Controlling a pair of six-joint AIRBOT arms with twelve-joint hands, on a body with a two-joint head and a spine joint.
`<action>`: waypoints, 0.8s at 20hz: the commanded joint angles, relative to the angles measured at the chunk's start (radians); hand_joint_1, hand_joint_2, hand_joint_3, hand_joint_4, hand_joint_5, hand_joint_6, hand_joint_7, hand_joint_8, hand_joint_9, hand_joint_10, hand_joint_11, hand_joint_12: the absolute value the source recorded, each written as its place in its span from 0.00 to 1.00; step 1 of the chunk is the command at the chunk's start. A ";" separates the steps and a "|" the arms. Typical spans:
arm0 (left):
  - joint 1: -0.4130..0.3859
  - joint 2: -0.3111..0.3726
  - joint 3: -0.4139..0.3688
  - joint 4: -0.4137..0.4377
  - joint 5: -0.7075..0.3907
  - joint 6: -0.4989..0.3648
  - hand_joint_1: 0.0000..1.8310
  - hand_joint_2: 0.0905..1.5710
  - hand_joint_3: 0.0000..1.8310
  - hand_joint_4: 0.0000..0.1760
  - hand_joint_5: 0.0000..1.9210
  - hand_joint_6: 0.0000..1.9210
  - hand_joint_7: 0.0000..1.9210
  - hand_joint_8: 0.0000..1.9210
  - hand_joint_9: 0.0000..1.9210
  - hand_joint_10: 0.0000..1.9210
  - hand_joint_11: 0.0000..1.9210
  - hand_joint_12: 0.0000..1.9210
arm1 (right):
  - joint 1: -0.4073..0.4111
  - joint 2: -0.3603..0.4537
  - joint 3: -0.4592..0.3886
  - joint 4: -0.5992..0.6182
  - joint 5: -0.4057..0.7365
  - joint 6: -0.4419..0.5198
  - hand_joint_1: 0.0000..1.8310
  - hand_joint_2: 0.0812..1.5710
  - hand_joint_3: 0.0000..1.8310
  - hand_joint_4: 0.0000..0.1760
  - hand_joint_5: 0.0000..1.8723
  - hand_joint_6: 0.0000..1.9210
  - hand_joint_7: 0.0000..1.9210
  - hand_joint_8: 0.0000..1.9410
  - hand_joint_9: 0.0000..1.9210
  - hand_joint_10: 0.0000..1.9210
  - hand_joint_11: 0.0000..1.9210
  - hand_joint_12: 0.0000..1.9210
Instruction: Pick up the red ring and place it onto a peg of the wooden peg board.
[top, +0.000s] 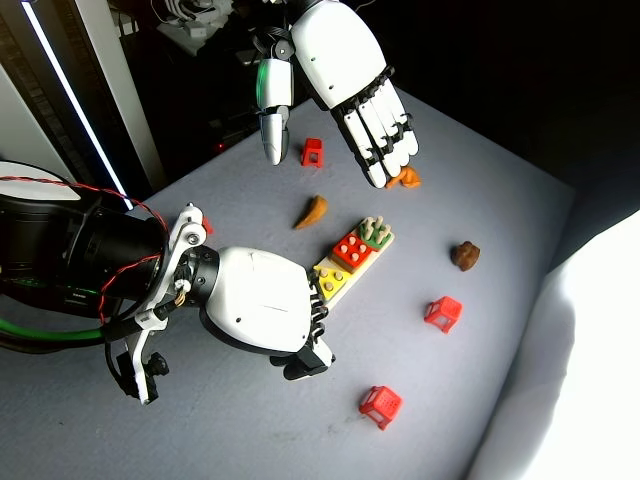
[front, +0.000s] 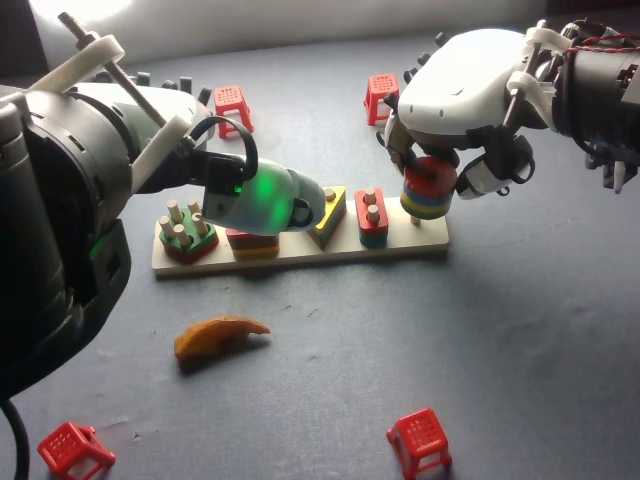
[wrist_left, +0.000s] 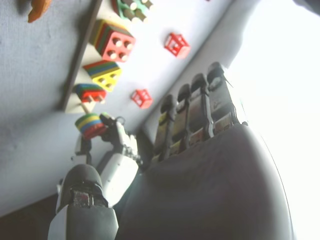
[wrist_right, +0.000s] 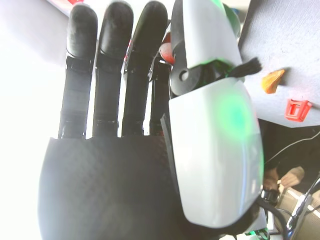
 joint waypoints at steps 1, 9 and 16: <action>-0.012 0.000 0.000 0.094 0.006 -0.001 0.00 0.65 0.00 0.00 0.03 0.00 0.01 0.00 0.00 0.00 0.00 0.00 | 0.000 0.002 0.003 -0.013 -0.045 -0.006 0.75 0.69 0.00 0.00 0.51 0.51 0.54 0.44 0.47 0.65 0.34 0.75; -0.013 -0.001 0.000 0.094 0.006 -0.001 0.00 0.65 0.00 0.00 0.03 0.00 0.01 0.00 0.00 0.00 0.00 0.00 | 0.022 -0.025 0.020 -0.014 -0.048 -0.049 0.75 0.69 0.00 0.00 0.51 0.51 0.53 0.45 0.47 0.63 0.33 0.73; -0.013 -0.001 0.000 0.094 0.006 -0.001 0.00 0.65 0.00 0.00 0.03 0.00 0.02 0.00 0.01 0.00 0.00 0.00 | 0.024 -0.027 0.025 -0.014 -0.048 -0.080 0.75 0.68 0.00 0.00 0.52 0.50 0.55 0.43 0.48 0.62 0.34 0.72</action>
